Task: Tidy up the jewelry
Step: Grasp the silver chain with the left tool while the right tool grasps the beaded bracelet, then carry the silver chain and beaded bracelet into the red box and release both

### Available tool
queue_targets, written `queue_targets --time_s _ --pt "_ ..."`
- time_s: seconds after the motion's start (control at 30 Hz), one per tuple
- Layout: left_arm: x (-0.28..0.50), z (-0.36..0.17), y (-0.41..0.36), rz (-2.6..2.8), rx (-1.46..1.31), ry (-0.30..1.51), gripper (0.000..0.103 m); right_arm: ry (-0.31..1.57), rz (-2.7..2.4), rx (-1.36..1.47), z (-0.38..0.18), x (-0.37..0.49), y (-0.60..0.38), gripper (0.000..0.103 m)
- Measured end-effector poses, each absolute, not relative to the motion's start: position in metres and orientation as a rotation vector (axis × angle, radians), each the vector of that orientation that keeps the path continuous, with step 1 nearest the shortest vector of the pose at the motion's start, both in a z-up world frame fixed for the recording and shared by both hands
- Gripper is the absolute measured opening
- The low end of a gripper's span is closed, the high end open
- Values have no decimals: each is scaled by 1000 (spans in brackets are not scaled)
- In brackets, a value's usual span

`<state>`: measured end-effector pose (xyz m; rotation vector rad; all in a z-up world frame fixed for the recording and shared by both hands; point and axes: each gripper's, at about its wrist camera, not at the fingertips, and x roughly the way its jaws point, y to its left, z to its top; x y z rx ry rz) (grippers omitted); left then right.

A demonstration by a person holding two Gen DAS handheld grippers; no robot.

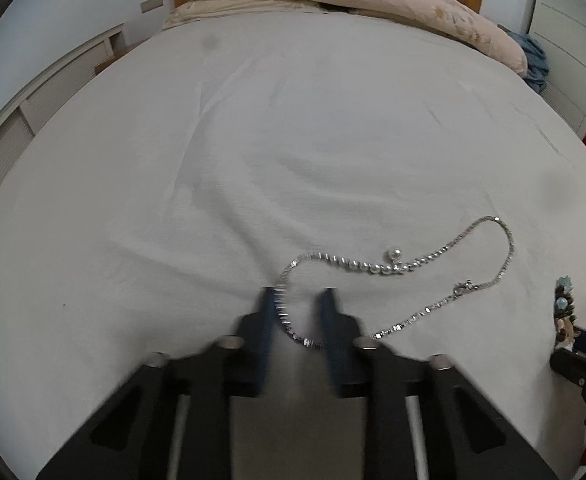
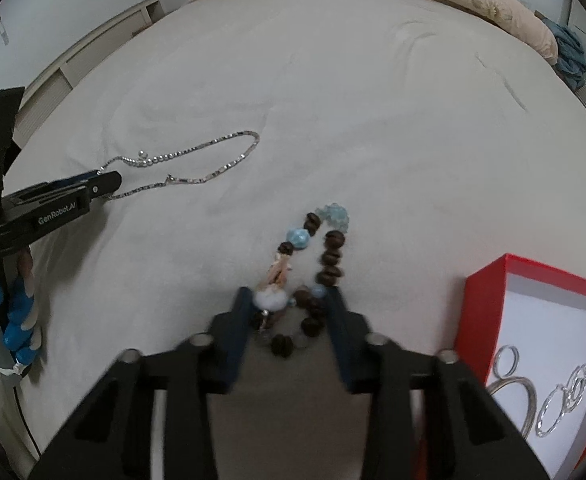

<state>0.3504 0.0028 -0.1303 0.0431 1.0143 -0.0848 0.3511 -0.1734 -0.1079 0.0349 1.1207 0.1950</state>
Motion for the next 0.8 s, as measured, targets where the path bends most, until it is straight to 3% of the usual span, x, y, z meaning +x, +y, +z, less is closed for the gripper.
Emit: queue_targets --time_s 0.03,0.37,0.8 --pt "349 -130 3 -90 40 1017 2 1118 199 38 -108 350 -173 18" --pt "330 -104 14 -145 -12 976 2 1039 253 109 -85 329 -176 17" --pt "279 -17 5 -168 8 867 2 878 294 172 9 265 -184 17"
